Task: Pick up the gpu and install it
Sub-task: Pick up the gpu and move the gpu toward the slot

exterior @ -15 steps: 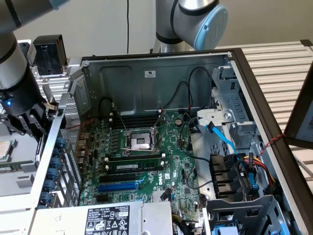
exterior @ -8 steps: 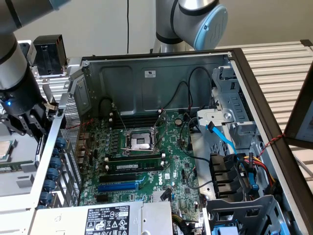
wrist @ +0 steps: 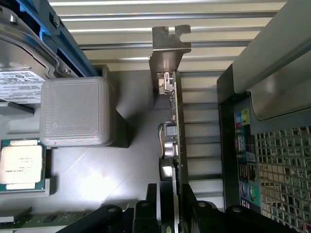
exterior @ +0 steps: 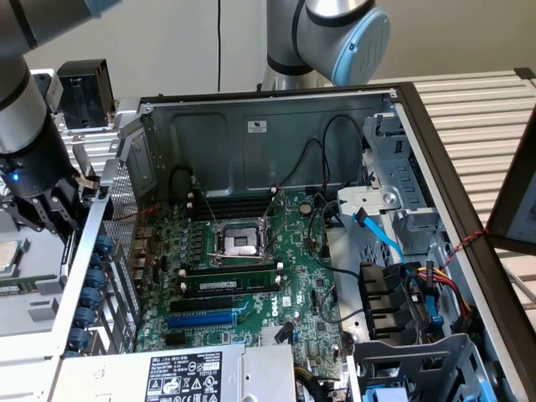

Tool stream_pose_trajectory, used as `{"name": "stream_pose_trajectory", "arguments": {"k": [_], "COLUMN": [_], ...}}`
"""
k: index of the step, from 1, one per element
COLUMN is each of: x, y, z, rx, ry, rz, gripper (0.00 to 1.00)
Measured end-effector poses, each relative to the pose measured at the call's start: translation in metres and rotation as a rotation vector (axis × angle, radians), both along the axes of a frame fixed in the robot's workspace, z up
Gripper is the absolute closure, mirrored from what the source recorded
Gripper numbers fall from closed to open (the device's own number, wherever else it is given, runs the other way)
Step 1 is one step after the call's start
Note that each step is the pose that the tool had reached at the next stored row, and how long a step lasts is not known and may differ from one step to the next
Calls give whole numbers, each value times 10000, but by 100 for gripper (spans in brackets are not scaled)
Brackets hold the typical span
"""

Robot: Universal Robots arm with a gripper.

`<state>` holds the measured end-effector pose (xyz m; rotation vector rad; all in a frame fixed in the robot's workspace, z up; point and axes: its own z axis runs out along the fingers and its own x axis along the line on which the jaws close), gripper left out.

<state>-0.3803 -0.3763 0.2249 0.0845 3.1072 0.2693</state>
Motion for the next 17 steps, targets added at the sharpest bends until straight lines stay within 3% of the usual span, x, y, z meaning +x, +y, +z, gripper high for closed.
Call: {"name": "stream_pose_trajectory", "arguments": {"k": [13,17], "x": [1,-3], "y": [1,1], "z": [-5,87], "rx": [3,0], "ry": [-2,3], "rz": [-2,-2], "gripper": [73,73]}}
